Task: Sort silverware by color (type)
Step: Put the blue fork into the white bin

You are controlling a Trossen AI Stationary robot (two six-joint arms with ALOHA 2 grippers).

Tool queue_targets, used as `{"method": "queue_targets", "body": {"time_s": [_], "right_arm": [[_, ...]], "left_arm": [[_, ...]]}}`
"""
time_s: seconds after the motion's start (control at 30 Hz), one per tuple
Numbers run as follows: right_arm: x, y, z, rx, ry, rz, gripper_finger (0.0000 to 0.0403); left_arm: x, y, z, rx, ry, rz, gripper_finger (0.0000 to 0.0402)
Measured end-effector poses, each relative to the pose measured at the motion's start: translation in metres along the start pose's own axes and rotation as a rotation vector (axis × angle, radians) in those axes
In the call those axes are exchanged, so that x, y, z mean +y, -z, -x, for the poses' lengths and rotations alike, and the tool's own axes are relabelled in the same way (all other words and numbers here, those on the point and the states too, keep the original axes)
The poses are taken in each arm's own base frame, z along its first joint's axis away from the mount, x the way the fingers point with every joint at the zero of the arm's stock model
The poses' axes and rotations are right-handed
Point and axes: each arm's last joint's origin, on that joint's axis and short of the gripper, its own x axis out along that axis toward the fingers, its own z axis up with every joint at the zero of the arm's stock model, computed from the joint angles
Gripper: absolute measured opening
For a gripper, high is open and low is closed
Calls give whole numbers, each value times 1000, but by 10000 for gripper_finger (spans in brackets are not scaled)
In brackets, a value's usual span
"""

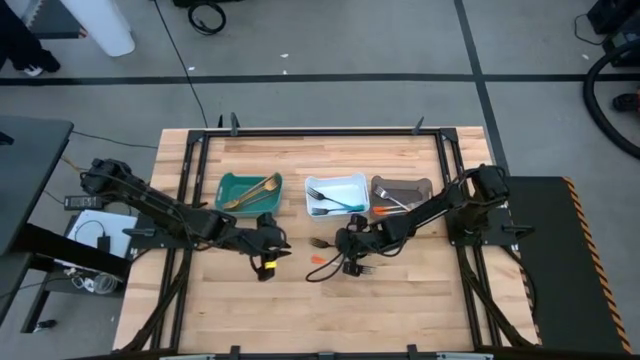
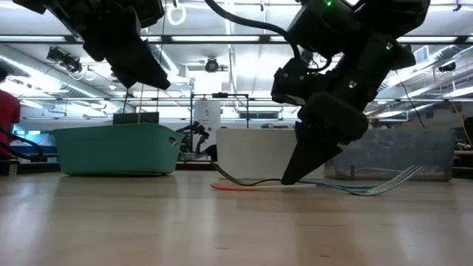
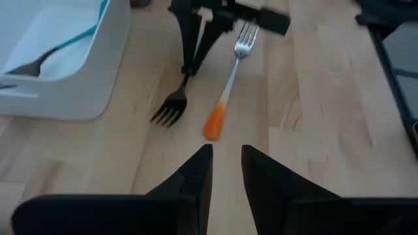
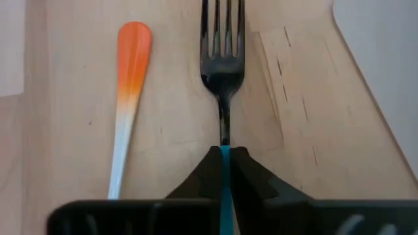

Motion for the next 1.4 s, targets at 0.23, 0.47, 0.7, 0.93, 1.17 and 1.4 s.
{"method": "queue_targets", "body": {"time_s": [0.23, 0.47, 0.7, 0.93, 1.17, 1.4], "right_arm": [[3, -9, 5, 35, -31, 14, 19], [9, -30, 15, 58, -42, 83, 17], [10, -60, 32, 89, -25, 155, 17], [1, -86, 50, 89, 132, 179, 17], [-12, -103, 59, 52, 287, 186, 17], [-35, -110, 58, 66, 368, 140, 17]], "left_arm": [[-4, 3, 3, 14, 11, -15, 89], [-11, 6, 7, 19, 39, -36, 89], [-13, 9, 8, 32, 39, -29, 89], [-13, 9, 8, 31, 37, -26, 89], [-11, 8, 8, 2, -20, -23, 89], [-11, 8, 8, -2, -27, -23, 89]]}}
